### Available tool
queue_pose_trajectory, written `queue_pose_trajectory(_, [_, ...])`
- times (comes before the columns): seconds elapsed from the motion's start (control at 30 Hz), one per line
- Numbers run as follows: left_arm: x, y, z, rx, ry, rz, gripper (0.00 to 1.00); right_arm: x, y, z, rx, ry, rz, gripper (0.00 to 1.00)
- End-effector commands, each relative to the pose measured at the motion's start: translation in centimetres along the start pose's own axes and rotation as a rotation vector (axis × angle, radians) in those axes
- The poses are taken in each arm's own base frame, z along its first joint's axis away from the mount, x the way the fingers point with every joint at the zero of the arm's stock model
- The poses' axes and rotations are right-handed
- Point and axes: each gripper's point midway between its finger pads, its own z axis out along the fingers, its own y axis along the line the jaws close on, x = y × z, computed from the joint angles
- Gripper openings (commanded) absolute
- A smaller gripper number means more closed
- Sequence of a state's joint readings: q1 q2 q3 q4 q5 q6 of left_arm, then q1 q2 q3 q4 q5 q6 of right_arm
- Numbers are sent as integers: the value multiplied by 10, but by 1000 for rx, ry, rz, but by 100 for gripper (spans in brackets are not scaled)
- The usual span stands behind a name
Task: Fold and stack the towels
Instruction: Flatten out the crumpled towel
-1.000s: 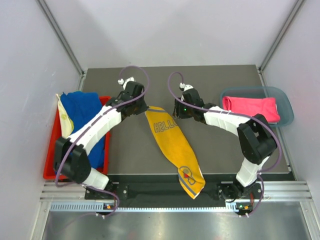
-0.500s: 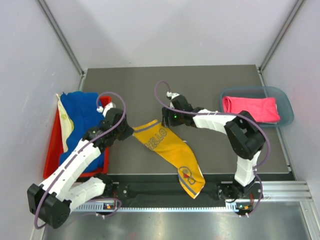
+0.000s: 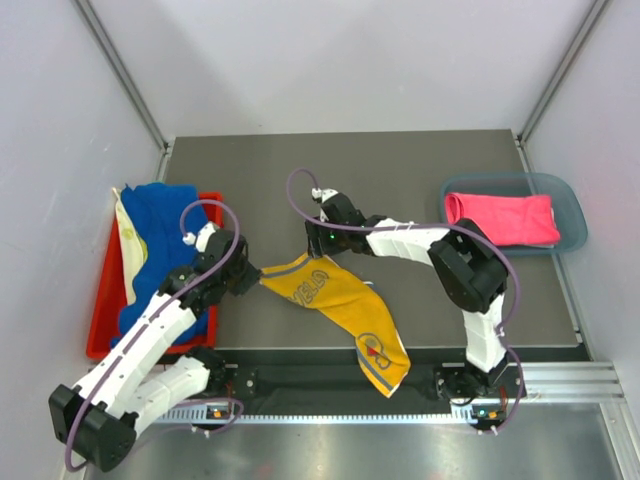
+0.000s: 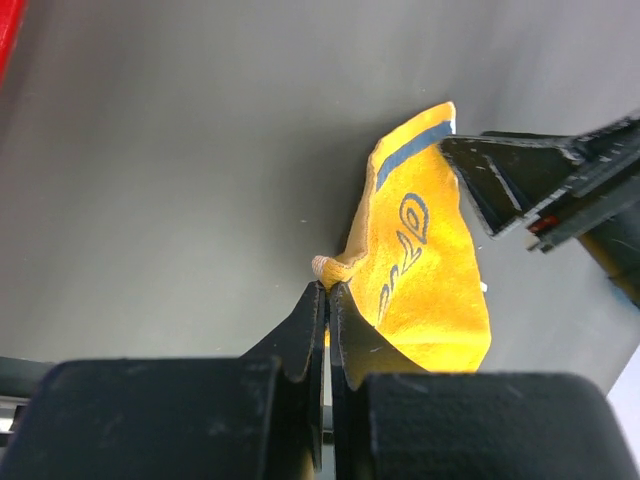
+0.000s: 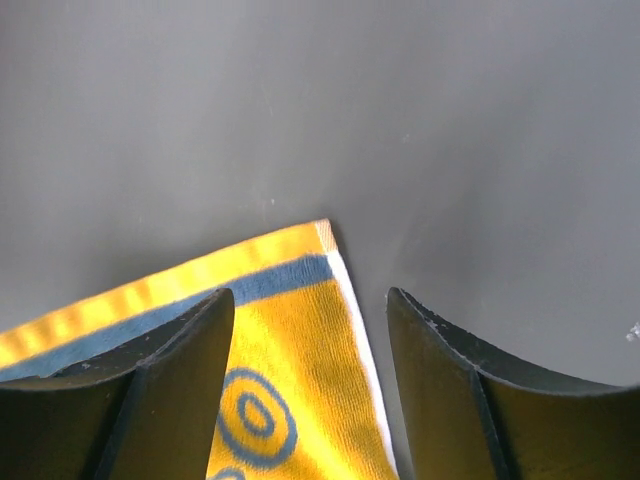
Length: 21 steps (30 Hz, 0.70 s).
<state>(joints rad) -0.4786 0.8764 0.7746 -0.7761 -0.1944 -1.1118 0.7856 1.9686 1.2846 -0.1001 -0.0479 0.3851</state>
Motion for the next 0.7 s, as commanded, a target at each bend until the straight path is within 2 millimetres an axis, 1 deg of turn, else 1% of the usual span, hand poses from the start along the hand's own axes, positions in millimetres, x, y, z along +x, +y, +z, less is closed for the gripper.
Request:
queue_pose_trajectory(0.0, [-2,1,1,-8,-15,-30,0,-4,12,10,19,1,-55,62])
queue_pose_trajectory(0.13, [0,-1,6,1,-2,-31,0,-4,1,16,73,-7,-57,60])
queue_pose_trajectory(0.3, [5,-2,12,1,15,-28,0,4,-6,22,140,31,-94,55])
queue_pose_trajectory(0.47, [2,-3,13,4,1,-25,0,12,-11,21,226,53,-131,45])
queue_pose_trajectory(0.53, [1,-4,13,3,-1,-25,0,16,-16,20,259,70,-136,44])
queue_pose_trajectory(0.67, [-1,-5,14,2,-7,-19,0,19,-13,16,267,67,-147,45])
